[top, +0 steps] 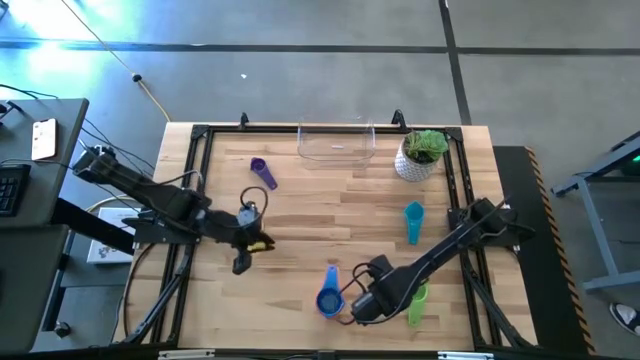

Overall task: Nest measuring cups in basket
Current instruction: Stack the green measuring cup on top of the blue measuring cup

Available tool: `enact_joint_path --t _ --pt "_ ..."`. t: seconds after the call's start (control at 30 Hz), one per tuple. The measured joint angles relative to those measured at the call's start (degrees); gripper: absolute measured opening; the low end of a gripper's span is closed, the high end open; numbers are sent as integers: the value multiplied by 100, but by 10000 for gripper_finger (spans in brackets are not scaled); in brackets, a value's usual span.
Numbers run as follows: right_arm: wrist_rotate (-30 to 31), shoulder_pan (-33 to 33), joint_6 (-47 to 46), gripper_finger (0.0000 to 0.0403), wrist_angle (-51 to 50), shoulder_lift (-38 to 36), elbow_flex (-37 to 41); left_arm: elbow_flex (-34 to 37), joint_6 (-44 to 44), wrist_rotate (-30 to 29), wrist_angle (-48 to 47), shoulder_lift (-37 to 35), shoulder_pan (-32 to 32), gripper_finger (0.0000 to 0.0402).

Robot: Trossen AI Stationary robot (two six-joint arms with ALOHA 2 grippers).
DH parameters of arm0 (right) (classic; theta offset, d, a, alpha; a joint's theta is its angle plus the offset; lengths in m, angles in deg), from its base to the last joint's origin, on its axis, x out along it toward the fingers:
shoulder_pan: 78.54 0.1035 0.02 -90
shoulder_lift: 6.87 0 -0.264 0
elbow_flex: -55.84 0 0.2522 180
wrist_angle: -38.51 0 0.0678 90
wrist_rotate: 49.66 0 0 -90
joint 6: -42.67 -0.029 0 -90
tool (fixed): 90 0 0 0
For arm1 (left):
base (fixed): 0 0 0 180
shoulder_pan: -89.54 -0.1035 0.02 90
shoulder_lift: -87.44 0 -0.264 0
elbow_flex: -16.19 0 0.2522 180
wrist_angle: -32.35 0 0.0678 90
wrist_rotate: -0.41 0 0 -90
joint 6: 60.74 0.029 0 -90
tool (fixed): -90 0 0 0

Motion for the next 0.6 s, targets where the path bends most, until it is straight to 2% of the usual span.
enact_joint_path --t 0.33,0.5,0.6 --pt "374 301 -113 101 -832 -477 29 0 -198 -683 78 -117 -11 60" --pt "473 470 -718 101 -381 -1246 965 0 -464 -836 81 -95 -12 60" --pt "500 626 -1407 101 401 -1868 1757 0 -626 -917 83 -95 -18 60"
